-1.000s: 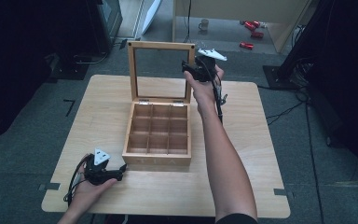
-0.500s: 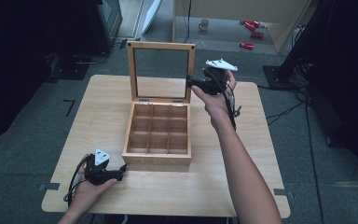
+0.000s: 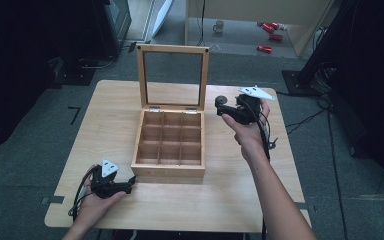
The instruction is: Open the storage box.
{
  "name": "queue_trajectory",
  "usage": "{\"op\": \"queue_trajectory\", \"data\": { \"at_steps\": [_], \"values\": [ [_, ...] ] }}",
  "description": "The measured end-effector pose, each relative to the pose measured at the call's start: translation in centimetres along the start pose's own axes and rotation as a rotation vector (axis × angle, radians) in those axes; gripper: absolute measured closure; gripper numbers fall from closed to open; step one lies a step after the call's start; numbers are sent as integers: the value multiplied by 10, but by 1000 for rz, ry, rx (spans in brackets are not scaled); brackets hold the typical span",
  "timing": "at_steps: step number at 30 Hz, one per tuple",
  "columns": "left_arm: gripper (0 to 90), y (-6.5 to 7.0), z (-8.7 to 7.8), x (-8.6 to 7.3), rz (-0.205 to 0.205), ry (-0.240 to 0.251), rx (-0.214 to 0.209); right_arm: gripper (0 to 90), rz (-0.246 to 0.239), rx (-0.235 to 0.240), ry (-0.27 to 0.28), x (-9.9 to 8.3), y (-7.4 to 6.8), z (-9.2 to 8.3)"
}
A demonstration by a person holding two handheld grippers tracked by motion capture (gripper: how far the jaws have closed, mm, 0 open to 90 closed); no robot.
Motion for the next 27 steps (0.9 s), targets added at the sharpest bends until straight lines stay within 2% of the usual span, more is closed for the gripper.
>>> {"op": "queue_trajectory", "data": {
  "at_steps": [3,5,11,20,27],
  "values": [
    [91,0,0,0,-2,1,1,128,-38,-14,8,-10,7,-10],
    [91,0,0,0,-2,2,1,128,-36,-11,5,-17,10,-15],
    [92,0,0,0,0,1,2,130,-47,-41,-16,-43,25,-29],
    [92,0,0,0,-1,0,2,132,-8,-61,-46,-74,43,-48],
    [92,0,0,0,-1,1,2,135,0,-90,-72,-99,56,-64]
  ]
}}
Point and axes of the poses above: each handheld gripper's, and its own axes: z roughly forward along the jaws, x roughly out of its top, y roughly to its right, the point moved 6 cm from there along z, roughly forward along the jaws, and after that the axes turned 5 degrees about y, right-handed, at the moved point
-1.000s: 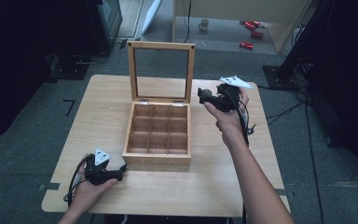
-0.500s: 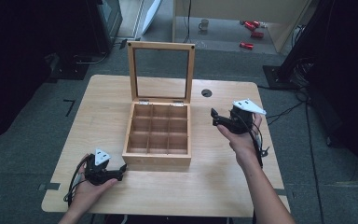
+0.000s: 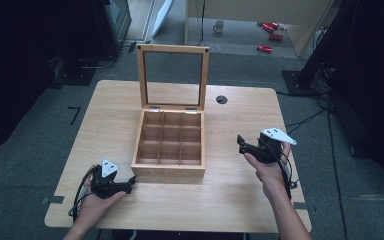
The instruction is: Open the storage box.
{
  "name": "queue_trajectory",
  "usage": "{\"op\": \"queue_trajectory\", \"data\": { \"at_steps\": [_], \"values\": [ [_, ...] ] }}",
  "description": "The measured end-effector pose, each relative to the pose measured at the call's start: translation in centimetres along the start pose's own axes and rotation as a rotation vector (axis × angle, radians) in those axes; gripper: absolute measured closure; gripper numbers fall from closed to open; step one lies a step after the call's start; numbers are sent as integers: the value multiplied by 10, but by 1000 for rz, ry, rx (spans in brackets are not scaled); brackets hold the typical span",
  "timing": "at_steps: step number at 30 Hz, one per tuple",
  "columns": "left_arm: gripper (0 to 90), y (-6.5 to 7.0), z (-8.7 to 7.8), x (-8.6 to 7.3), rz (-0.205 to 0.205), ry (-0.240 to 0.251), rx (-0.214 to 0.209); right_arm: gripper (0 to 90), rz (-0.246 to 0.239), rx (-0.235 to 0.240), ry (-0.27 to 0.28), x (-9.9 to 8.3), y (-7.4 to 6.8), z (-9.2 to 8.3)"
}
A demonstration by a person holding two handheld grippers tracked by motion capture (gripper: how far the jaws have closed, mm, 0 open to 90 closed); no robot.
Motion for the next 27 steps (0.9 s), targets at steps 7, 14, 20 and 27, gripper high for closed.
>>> {"op": "queue_trajectory", "data": {
  "at_steps": [7,14,20,27],
  "values": [
    [92,0,0,0,0,-1,0,136,10,-18,-29,-27,15,-9],
    [93,0,0,0,0,-2,1,137,18,-40,-69,-58,28,-19],
    [93,0,0,0,0,-2,3,138,34,-47,-106,-82,37,-30],
    [93,0,0,0,0,-2,3,138,34,-61,-155,-107,48,-44]
  ]
}}
Point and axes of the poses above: each handheld gripper's, and its own axes: z roughly forward along the jaws, x roughly out of its top, y roughly to its right, the point moved 6 cm from there along z, roughly forward along the jaws, and after that the axes turned 5 degrees about y, right-handed, at the moved point
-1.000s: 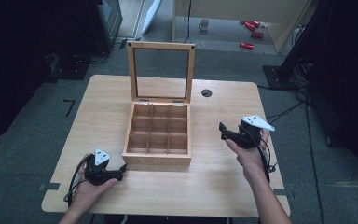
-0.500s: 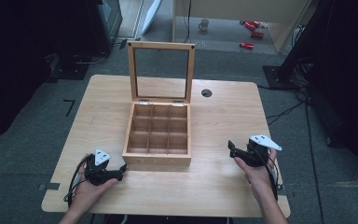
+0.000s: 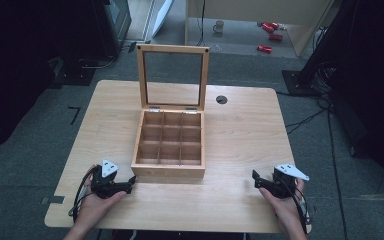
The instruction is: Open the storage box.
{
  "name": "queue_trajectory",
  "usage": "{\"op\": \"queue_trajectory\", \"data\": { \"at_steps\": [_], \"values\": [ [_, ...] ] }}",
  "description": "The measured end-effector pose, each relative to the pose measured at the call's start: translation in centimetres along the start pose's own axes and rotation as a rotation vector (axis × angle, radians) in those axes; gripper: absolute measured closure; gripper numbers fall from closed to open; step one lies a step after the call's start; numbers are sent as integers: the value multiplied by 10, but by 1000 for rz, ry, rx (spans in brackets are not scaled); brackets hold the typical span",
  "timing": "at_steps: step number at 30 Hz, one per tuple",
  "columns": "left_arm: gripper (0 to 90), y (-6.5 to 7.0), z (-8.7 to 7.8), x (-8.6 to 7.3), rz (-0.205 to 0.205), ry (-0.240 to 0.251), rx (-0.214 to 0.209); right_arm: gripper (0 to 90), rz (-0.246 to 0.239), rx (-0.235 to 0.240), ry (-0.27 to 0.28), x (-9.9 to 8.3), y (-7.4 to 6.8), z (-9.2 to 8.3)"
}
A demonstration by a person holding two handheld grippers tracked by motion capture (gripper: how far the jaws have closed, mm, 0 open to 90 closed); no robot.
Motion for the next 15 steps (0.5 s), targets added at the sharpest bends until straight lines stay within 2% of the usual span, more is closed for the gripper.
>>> {"op": "queue_trajectory", "data": {
  "at_steps": [5,9,12,15],
  "values": [
    [93,0,0,0,0,0,2,138,-4,-6,-46,-17,3,-7],
    [93,0,0,0,0,0,2,137,-50,-35,-78,-30,4,-10],
    [93,0,0,0,0,0,2,138,-83,-55,-73,-34,3,-12],
    [93,0,0,0,0,1,2,135,-91,-41,-72,-35,1,-12]
  ]
}}
Point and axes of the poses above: each handheld gripper's, and its own axes: z roughly forward along the jaws, x roughly out of its top, y roughly to its right, the point moved 6 cm from there along z, roughly forward along the jaws, and after that the axes turned 5 degrees about y, right-handed, at the moved point
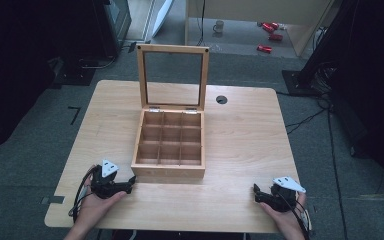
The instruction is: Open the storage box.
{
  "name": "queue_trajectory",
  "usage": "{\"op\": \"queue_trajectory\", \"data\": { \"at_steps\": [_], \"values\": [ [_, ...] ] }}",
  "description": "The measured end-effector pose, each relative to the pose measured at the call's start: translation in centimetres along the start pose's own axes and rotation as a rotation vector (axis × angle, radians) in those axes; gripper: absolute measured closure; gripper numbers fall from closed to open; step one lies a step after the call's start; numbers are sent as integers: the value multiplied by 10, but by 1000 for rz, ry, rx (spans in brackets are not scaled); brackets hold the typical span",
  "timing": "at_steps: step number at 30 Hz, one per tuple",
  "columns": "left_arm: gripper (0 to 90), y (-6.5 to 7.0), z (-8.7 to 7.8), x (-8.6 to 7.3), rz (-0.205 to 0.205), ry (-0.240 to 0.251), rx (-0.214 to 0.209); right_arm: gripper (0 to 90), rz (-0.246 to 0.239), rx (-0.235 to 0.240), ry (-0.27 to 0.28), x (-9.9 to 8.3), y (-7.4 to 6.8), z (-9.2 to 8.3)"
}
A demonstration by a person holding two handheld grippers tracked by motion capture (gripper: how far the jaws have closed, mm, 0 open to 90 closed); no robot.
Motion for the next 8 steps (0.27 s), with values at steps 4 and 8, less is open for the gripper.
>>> {"op": "queue_trajectory", "data": {
  "at_steps": [4,8],
  "values": [
    [94,0,0,0,0,0,-1,132,3,3,-3,0,0,0],
    [94,0,0,0,1,0,-1,132,1,3,-2,0,0,0]
  ]
}}
Point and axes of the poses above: each handheld gripper's, and its own axes: z roughly forward along the jaws, x roughly out of its top, y roughly to its right, the point moved 6 cm from there along z, roughly forward along the jaws, and after that the axes turned 5 degrees about y, right-handed, at the moved point
